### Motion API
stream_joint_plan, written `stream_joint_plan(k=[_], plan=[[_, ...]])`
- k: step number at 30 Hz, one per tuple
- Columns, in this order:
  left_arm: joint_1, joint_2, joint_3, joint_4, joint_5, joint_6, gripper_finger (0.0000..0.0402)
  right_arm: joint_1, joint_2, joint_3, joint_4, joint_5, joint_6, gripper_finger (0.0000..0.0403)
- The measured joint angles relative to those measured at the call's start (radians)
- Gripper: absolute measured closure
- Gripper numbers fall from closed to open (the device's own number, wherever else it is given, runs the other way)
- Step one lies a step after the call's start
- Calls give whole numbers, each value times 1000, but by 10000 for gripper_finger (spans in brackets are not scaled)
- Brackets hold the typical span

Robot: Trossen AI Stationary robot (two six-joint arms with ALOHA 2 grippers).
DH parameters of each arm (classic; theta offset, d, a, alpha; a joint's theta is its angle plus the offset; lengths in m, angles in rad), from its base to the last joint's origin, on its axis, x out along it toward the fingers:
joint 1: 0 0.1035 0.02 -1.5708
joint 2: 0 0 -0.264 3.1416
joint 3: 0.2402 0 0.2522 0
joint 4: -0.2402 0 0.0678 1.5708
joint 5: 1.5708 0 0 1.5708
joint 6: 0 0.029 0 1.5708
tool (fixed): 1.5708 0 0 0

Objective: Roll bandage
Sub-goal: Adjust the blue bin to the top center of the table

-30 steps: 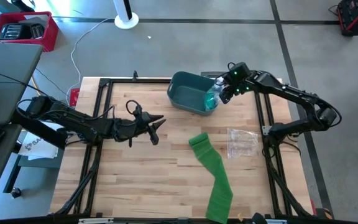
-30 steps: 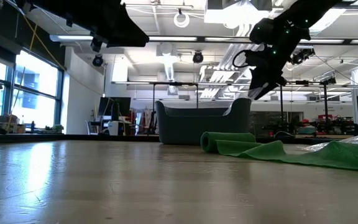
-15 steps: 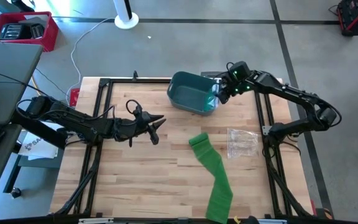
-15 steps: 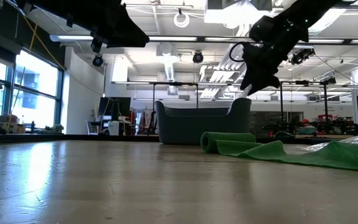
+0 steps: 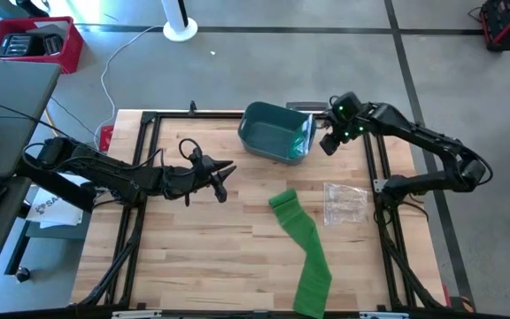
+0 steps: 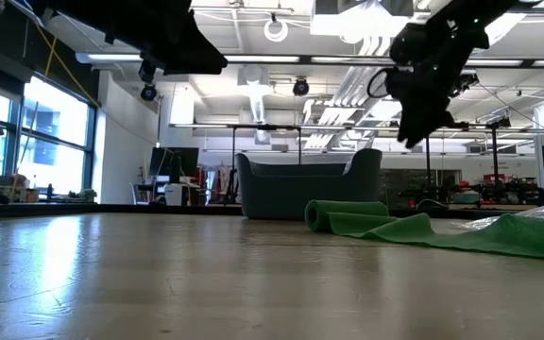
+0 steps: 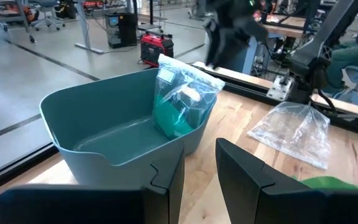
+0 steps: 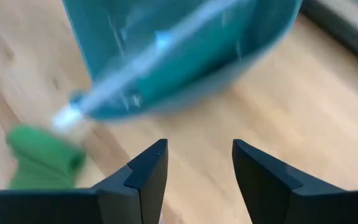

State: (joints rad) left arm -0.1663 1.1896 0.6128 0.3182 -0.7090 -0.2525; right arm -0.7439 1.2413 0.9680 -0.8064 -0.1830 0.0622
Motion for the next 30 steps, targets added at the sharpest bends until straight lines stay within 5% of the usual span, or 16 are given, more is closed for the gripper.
stream_joint_plan(k=[4, 15, 24, 30], plan=[[12, 0, 0, 0, 4, -7, 314, 16, 68, -1, -20, 23, -61, 231], [17, 0, -1, -7, 27, -8, 314, 4, 255, -1, 383, 41, -112, 231], [17, 0, -1, -7, 26, -8, 314, -30, 271, -1, 484, 231, -123, 231], [17, 0, -1, -8, 27, -9, 314, -54, 241, -1, 473, 214, -158, 231]])
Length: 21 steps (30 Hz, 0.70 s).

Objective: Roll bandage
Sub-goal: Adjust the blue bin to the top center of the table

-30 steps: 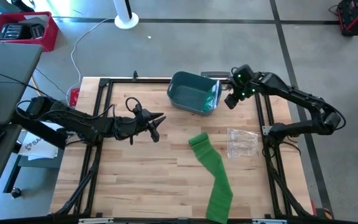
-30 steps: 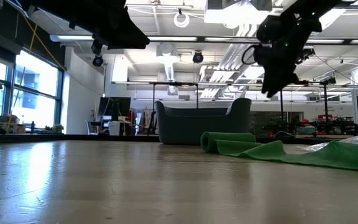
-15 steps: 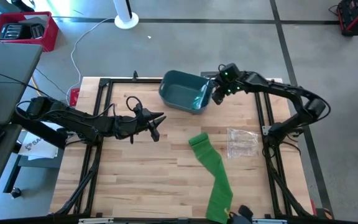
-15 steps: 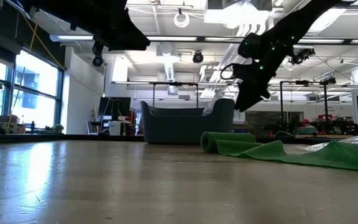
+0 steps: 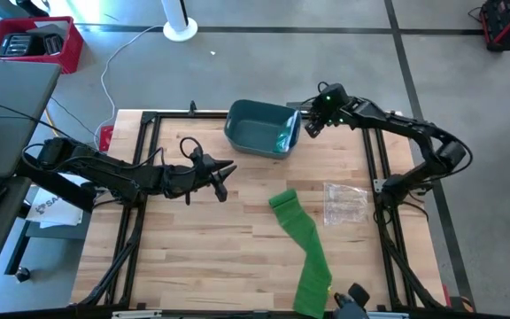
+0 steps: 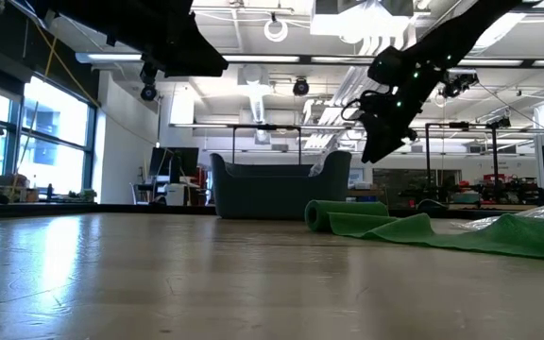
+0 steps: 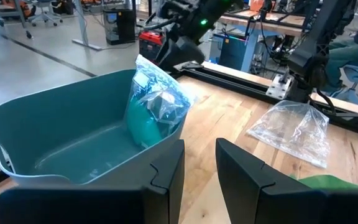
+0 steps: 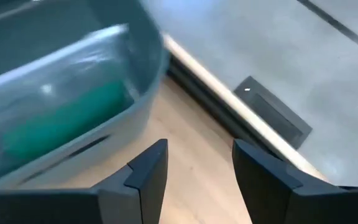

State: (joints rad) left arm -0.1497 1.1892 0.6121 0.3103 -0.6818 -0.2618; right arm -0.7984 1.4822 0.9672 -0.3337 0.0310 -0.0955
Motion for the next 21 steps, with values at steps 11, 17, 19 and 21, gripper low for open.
stream_joint_plan(k=[11, 17, 19, 21], plan=[[0, 0, 0, 0, 1, -26, 314, 253, -142, 0, -418, -305, -66, 231], [0, 0, 0, 0, 1, -26, 314, 406, -39, 0, -186, -291, -48, 231], [0, 0, 0, 0, 1, -25, 314, 417, -1, 0, -115, -234, -35, 231], [0, 0, 0, 0, 1, -25, 314, 412, 26, 0, -84, -131, -33, 231]])
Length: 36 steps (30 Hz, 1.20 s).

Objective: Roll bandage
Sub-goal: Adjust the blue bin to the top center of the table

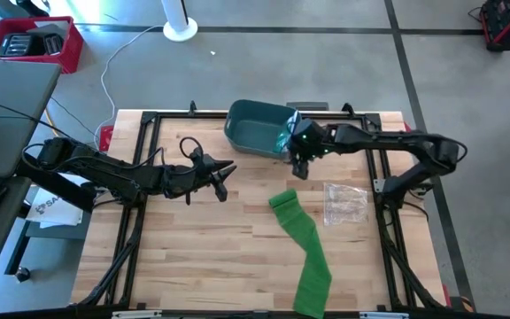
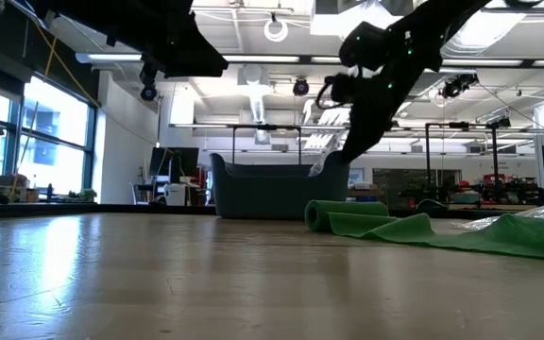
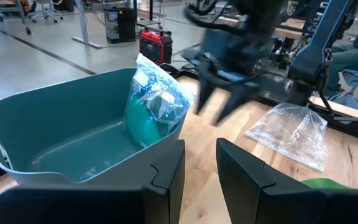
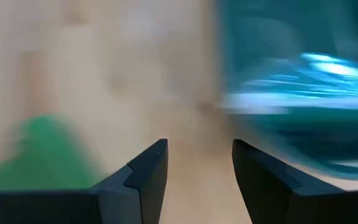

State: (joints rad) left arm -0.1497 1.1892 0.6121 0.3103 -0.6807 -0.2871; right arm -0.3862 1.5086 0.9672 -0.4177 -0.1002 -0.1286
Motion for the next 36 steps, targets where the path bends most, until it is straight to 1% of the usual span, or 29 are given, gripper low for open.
stream_joint_plan(k=[3, 5, 7, 11, 16, 20, 22, 24, 28, 30, 33, 36], plan=[[0, 0, 0, -3, 0, 0, 314, -21, 13, 0, 31, 173, 27, 231], [0, 0, 0, -9, 0, 0, 314, -37, 11, 0, 43, 255, 44, 231], [0, 0, 0, -12, 0, 1, 314, -51, 10, 0, 39, 305, 45, 231], [0, 3, 0, -20, 0, -1, 314, -67, 10, 0, 25, 291, 43, 231], [0, 11, 0, -64, 6, -23, 314, -23, -7, 0, -18, 282, 53, 231], [24, 67, 1, -101, 92, -18, 314, 30, -48, 0, -59, 282, 61, 231], [51, 117, 1, -85, 163, -18, 314, 62, -76, 0, -75, 279, 68, 231], [78, 183, 1, -40, 193, -17, 314, 93, -104, 0, -85, 274, 79, 231], [153, 313, 1, 8, 134, -16, 314, 153, -156, 0, -91, 273, 95, 231], [199, 362, 1, 11, 129, -16, 314, 177, -173, 0, -98, 273, 105, 231], [262, 418, 1, 39, 129, -15, 314, 205, -194, 0, -111, 273, 115, 231], [313, 451, 1, 74, 125, 24, 314, 225, -202, 0, -128, 273, 130, 231]])
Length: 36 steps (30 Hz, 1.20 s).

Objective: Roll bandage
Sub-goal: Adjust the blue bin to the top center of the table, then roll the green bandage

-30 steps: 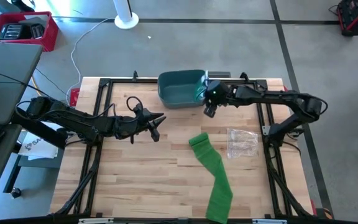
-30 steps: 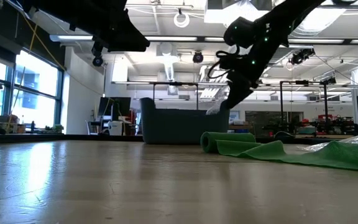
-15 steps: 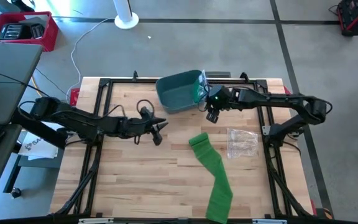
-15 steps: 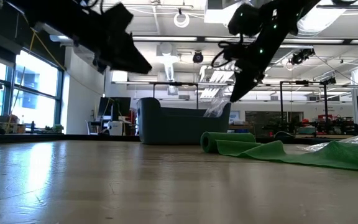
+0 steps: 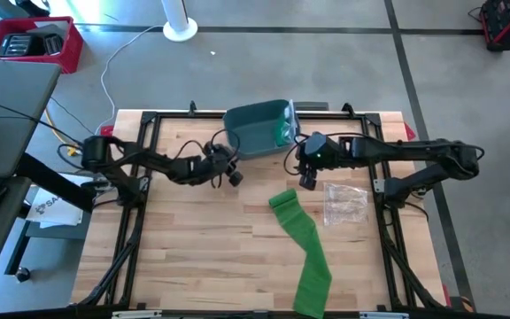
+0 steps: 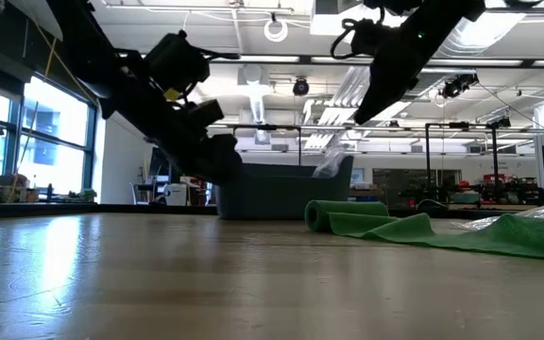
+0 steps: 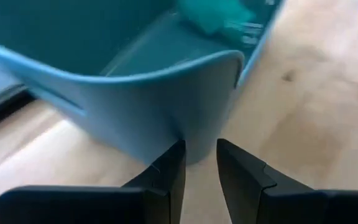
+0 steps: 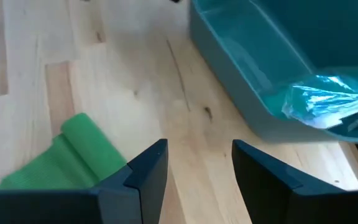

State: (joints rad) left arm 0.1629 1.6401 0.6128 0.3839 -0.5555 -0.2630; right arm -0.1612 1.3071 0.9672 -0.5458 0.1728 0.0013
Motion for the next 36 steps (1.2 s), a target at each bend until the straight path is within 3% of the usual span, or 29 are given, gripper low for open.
stream_joint_plan(k=[8, 18, 22, 25, 30, 36], plan=[[102, 20, 0, 89, -7, 105, 314, 32, 0, 0, -14, 0, 0, 231], [123, 18, 0, 88, -4, 129, 314, 33, 1, 0, -51, -4, 1, 231], [84, -15, 0, 11, -6, 134, 314, 46, 0, 0, -179, -101, -2, 231], [43, -65, 0, -67, -7, 84, 314, 63, 2, -2, -223, -237, -15, 231], [-59, -153, 0, -170, 10, -10, 314, 64, -7, -142, -66, -513, -148, 231], [-182, -142, 0, -155, 270, -167, 314, -23, -6, -401, 325, -525, 16, 231]])
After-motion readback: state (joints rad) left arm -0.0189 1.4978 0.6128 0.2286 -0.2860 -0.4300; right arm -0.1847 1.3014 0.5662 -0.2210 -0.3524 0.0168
